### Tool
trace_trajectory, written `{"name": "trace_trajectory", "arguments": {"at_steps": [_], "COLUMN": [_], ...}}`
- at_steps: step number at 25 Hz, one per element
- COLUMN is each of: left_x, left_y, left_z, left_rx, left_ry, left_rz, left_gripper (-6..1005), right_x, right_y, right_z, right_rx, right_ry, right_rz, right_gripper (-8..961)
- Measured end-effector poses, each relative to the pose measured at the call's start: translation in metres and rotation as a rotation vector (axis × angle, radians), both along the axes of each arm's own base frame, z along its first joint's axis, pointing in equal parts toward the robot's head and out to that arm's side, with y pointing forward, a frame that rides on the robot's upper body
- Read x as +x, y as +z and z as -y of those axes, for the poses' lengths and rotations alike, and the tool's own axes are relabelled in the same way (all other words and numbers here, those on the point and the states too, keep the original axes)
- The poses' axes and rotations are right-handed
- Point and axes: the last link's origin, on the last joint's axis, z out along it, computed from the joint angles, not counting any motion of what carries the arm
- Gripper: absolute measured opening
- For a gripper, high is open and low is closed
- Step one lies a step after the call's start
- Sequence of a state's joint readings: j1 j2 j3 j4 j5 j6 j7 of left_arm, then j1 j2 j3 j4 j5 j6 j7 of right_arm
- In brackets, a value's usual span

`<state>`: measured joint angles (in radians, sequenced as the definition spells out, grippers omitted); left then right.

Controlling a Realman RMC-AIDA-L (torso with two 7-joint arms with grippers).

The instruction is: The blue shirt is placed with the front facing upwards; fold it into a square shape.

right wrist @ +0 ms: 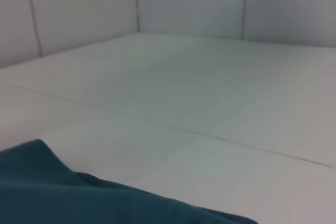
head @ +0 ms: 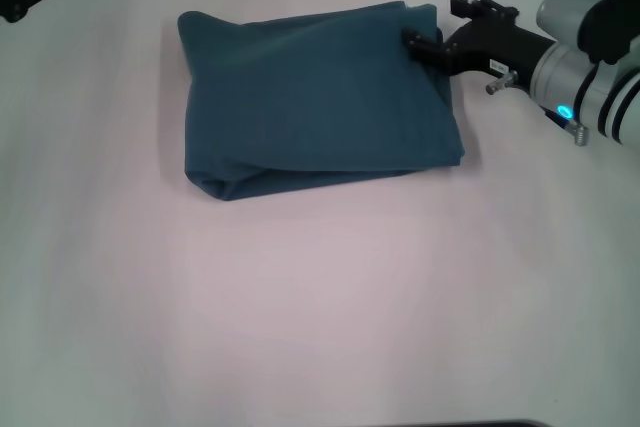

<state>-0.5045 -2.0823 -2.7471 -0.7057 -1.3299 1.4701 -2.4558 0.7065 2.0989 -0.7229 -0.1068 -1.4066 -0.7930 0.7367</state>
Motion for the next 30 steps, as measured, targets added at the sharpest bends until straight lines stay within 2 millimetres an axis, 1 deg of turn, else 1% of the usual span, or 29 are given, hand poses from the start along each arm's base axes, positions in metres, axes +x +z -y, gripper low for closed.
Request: {"name": "trace_trajectory", "arguments": {"at_steps": [3,6,9,11,14,16,19,21,23,26,28,30], "left_x": [0.002,0.001,-0.002,-0.003,-0.002,0.0,0.003,0.005,0.007,0.009,0.011,0.014], "left_y": [0.0,0.0,0.0,0.0,-0.001,0.0,0.002,0.002,0.001,-0.005,-0.011,-0.021], "left_z": [-0.001,0.0,0.003,0.005,0.006,0.006,0.007,0.009,0.011,0.013,0.015,0.018], "left_rx": [-0.003,-0.005,-0.004,-0.005,-0.011,-0.015,-0.03,-0.053,-0.079,-0.112,-0.126,-0.162], "left_ry": [-0.008,-0.008,0.0,0.002,-0.005,-0.019,-0.072,-0.122,-0.162,-0.205,-0.238,-0.297], "left_rz": [-0.003,-0.001,0.004,0.005,0.007,0.002,-0.037,-0.08,-0.116,-0.156,-0.189,-0.245], "left_gripper": [678,678,678,678,678,678,678,678,677,677,677,677], "right_x": [-0.001,-0.003,-0.005,-0.003,0.001,0.003,0.011,0.019,0.029,0.039,0.043,0.044], "right_y": [0.0,0.007,0.029,0.044,0.062,0.073,0.089,0.1,0.107,0.106,0.101,0.097], "right_z": [-0.002,-0.002,0.004,0.014,0.033,0.045,0.066,0.081,0.093,0.111,0.117,0.119], "right_rx": [0.003,0.028,0.107,0.15,0.142,0.093,-0.061,-0.173,-0.245,-0.337,-0.377,-0.396], "right_ry": [-0.004,0.016,0.081,0.126,0.169,0.175,0.14,0.093,0.047,0.025,0.024,0.025], "right_rz": [0.008,-0.031,-0.147,-0.217,-0.329,-0.391,-0.466,-0.492,-0.491,-0.447,-0.409,-0.391], "right_gripper": [852,852,852,852,852,852,852,852,852,852,852,852]}}
